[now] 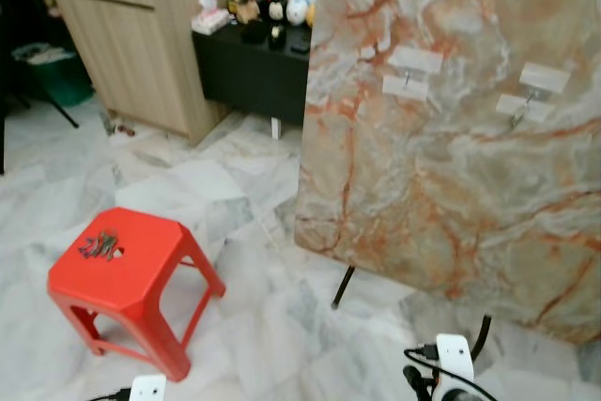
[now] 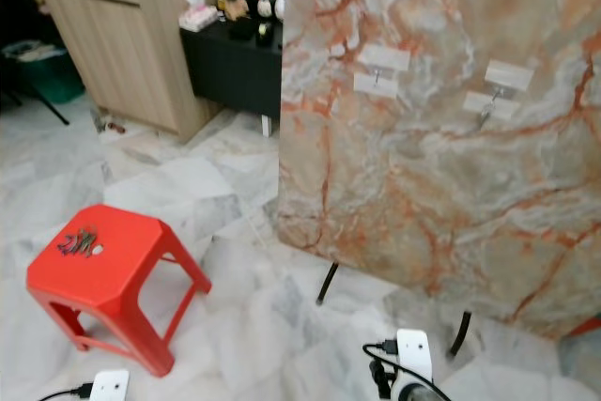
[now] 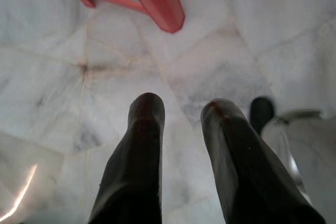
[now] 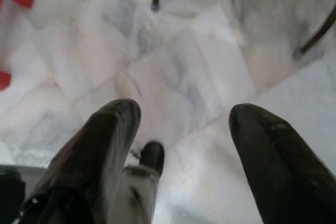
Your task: Hang keys on a hook
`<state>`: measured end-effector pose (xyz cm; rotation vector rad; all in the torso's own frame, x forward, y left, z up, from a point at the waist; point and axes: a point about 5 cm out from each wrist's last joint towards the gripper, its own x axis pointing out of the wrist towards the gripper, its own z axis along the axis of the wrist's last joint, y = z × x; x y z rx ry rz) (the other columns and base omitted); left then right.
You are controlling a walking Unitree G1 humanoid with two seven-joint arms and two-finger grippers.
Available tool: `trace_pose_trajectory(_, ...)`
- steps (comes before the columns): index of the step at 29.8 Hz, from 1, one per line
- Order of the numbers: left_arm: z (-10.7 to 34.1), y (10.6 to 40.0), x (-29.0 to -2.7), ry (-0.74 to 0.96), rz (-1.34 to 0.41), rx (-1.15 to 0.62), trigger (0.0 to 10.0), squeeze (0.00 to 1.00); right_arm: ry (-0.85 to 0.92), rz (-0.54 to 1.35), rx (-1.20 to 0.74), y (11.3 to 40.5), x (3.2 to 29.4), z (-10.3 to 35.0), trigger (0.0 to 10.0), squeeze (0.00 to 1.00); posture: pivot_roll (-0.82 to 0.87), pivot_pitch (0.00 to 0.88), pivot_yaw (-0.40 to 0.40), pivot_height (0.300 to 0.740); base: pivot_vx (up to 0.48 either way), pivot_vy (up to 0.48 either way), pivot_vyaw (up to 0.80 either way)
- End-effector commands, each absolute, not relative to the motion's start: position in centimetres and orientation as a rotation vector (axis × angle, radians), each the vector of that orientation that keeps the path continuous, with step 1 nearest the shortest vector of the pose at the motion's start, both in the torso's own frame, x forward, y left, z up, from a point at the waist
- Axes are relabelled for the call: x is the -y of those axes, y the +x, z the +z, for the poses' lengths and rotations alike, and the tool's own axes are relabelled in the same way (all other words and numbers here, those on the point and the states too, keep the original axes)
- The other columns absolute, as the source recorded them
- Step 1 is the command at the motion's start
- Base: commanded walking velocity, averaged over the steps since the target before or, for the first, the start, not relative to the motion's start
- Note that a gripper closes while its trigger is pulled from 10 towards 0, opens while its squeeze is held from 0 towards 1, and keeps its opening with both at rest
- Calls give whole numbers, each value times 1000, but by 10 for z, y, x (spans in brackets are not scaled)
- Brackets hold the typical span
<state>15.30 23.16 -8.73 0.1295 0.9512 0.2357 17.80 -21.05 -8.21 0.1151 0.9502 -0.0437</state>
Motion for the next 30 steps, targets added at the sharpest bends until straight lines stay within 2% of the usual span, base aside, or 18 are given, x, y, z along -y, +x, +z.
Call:
trace_pose_trajectory(1,-89,147,-236,142,234,-976,10000,0,117,-40,-937,182,208,-81,10000,0,54,0,-17,740,0,322,0)
trace_pose_trajectory(30,-87,150,-239,139,260,-960,10000,0,105,-34,-940,182,210,-80,10000,0,64,0,-32,740,0,323,0)
